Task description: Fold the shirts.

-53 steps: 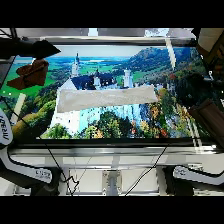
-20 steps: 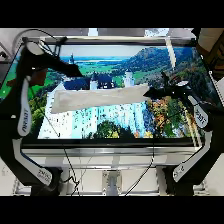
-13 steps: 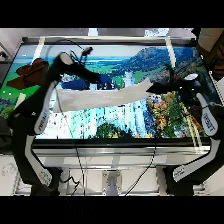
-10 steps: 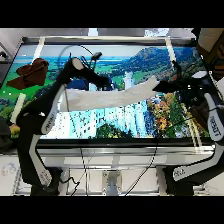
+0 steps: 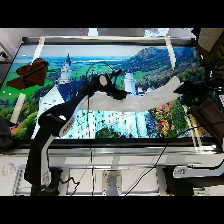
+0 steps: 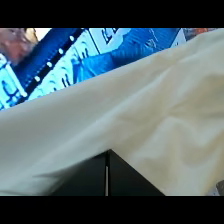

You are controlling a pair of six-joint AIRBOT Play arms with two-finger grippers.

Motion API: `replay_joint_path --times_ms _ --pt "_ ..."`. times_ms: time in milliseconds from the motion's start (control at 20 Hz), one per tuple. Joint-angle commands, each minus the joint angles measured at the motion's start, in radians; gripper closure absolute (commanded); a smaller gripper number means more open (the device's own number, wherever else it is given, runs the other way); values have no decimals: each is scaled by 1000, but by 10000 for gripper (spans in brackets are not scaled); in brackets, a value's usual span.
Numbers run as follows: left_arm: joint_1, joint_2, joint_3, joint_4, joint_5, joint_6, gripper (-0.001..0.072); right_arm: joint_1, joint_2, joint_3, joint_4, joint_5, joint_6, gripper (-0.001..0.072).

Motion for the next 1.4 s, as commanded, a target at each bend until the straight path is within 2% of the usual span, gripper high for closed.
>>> replay_joint_path --times_ms 0,100,400,550,650,750,850,1000,1150,1200,1300,1350 --pt "-59 -33 0 1 64 -62 693 -20 48 1 42 113 0 686" --pt "-72 -45 0 1 56 -68 693 -20 66 1 97 111 0 686" --pt "-69 -47 53 5 -37 -74 693 52 79 1 405 52 1 686" --pt "-43 -29 164 18 -134 -47 692 197 79 1 406 -9 1 686" --pt "4 39 179 45 -151 -47 693 322 79 1 383 -87 1 687" --pt "66 138 179 150 -179 -44 693 456 79 1 353 -206 1 686" --pt "139 245 178 322 -225 -45 692 591 79 0 307 -361 1 686" --pt "245 385 178 555 -312 -53 693 791 73 0 174 -657 19 687" --pt "335 471 177 662 -396 -56 692 935 46 0 125 -930 65 685" --pt "362 488 177 663 -429 -57 692 969 32 0 133 -996 64 655" --pt "401 502 176 663 -488 -57 692 1016 22 0 139 -1036 57 380" --pt "412 501 172 663 -507 -57 692 1032 22 0 138 -1035 43 325"
